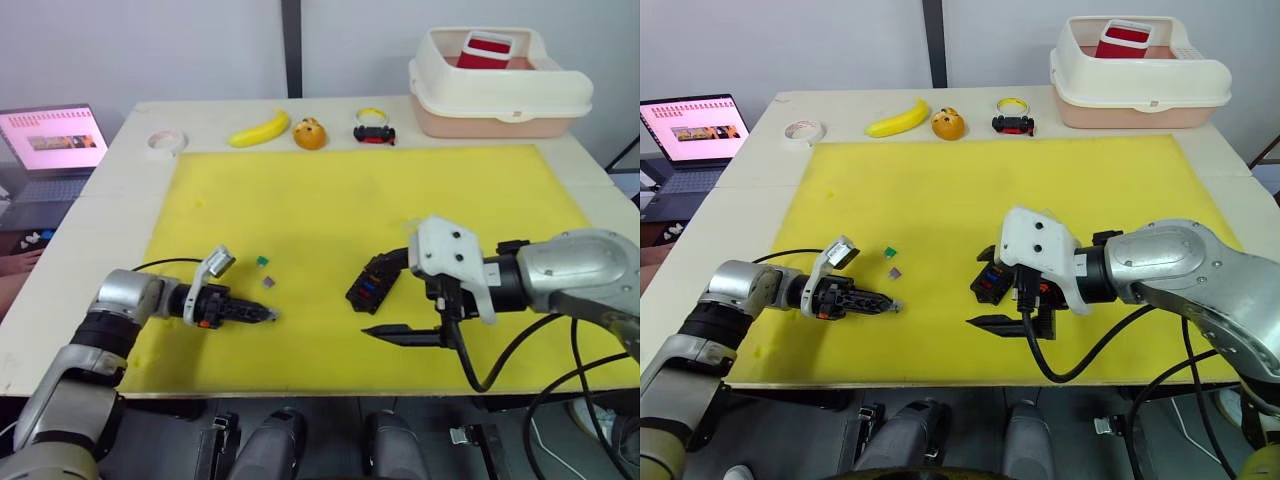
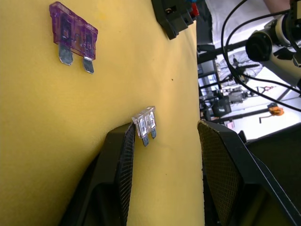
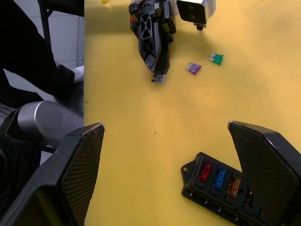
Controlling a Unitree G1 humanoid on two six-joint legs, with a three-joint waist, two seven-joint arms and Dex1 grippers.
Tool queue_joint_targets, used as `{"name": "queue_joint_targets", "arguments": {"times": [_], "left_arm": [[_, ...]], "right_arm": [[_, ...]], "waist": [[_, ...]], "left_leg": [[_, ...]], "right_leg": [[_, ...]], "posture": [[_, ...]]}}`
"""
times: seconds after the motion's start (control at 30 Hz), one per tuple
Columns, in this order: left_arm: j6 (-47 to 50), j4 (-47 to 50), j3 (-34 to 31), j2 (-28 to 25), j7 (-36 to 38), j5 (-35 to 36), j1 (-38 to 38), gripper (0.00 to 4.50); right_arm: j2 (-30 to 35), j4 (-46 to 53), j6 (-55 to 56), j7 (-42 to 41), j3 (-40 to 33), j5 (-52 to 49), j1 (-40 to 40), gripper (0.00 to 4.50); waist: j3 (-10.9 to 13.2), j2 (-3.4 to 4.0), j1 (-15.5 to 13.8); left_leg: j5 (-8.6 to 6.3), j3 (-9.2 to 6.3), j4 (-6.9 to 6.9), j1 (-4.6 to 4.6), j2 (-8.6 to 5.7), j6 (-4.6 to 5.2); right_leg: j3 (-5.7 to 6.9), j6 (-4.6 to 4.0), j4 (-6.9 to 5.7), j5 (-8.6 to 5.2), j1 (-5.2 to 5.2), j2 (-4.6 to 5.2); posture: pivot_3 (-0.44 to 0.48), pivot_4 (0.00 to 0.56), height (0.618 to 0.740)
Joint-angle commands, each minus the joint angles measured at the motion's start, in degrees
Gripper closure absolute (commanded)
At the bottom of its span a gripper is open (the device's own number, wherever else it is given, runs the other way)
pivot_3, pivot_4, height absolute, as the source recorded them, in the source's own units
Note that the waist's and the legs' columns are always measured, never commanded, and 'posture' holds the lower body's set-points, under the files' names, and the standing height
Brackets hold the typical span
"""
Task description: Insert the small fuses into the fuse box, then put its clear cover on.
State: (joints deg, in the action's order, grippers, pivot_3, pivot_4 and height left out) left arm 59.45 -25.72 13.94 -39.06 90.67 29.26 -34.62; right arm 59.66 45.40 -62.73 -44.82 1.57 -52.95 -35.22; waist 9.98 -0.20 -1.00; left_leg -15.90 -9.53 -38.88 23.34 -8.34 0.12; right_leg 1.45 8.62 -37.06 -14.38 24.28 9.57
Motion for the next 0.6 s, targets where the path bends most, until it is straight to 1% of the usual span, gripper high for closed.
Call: {"name": "queue_joint_targets", "arguments": {"times": [0.03,0.1,0.13,0.17,0.2,0.3,0.47,0.6], "left_arm": [[-0.2,0.9,1.2,0.3,-2.7,-1.6,1.9,2.25],[0.0,1.0,0.8,0.6,-3.1,-1.4,2.0,2.25],[0.0,1.0,0.7,0.6,-3.2,-1.4,2.0,2.69],[0.0,0.9,0.6,0.7,-3.3,-1.4,1.9,2.81],[-0.2,0.8,0.5,0.7,-3.5,-1.5,1.9,3.03],[-1.1,0.0,0.2,0.6,-4.3,-2.0,1.8,4.45],[-1.1,0.1,-0.7,0.6,-4.7,-1.7,1.6,4.48],[-0.8,2.0,-2.2,0.7,-5.1,-0.5,1.2,4.48]], "right_arm": [[0.1,0.8,1.2,-0.1,-0.6,0.5,-0.5,0.00],[0.2,0.8,1.2,-0.1,-0.6,0.6,-0.5,0.00],[0.2,0.8,1.2,0.0,-0.6,0.6,-0.6,0.00],[0.2,0.8,1.2,0.0,-0.5,0.6,-0.6,0.00],[0.2,0.9,1.2,0.0,-0.5,0.7,-0.6,0.00],[0.1,0.8,1.2,0.1,-0.4,0.8,-0.7,0.00],[-0.1,0.8,1.4,0.2,-0.1,1.1,-0.7,0.00],[-0.3,0.8,1.4,0.4,-0.2,1.0,-0.5,0.00]], "waist": [[0.0,0.02,0.1],[0.0,0.02,0.1],[0.0,0.02,0.1],[0.0,0.02,0.1],[0.0,0.02,0.1],[-0.1,0.09,0.0],[-0.1,0.23,0.0],[-0.1,0.23,0.0]], "left_leg": [[0.00,0.00,0.00,0.00,0.00,0.00],[0.00,0.00,0.00,0.00,0.00,0.00],[0.00,0.00,0.00,0.00,0.00,0.00],[0.00,0.00,0.00,0.00,0.00,0.00],[0.00,0.00,0.00,0.00,0.00,0.00],[0.00,0.00,0.00,0.00,0.00,0.00],[0.00,-0.02,0.01,-0.02,0.01,-0.01],[0.00,-0.02,0.01,-0.02,0.01,-0.01]], "right_leg": [[0.00,0.00,0.00,0.00,0.00,0.00],[0.00,0.00,0.00,0.00,0.00,0.00],[0.00,0.00,0.00,0.00,0.00,0.00],[0.00,0.00,0.01,0.00,0.00,0.00],[0.00,0.00,0.01,0.00,0.00,0.00],[0.00,0.00,0.00,0.00,0.01,0.00],[0.00,0.00,-0.01,0.00,-0.01,-0.01],[0.01,0.00,-0.01,0.00,-0.01,-0.02]], "posture": [[0.000,0.150,0.740],[0.000,0.150,0.740],[0.000,0.150,0.740],[0.000,0.150,0.740],[0.000,0.150,0.740],[0.000,0.150,0.740],[0.000,0.150,0.740],[0.000,0.150,0.740]]}}
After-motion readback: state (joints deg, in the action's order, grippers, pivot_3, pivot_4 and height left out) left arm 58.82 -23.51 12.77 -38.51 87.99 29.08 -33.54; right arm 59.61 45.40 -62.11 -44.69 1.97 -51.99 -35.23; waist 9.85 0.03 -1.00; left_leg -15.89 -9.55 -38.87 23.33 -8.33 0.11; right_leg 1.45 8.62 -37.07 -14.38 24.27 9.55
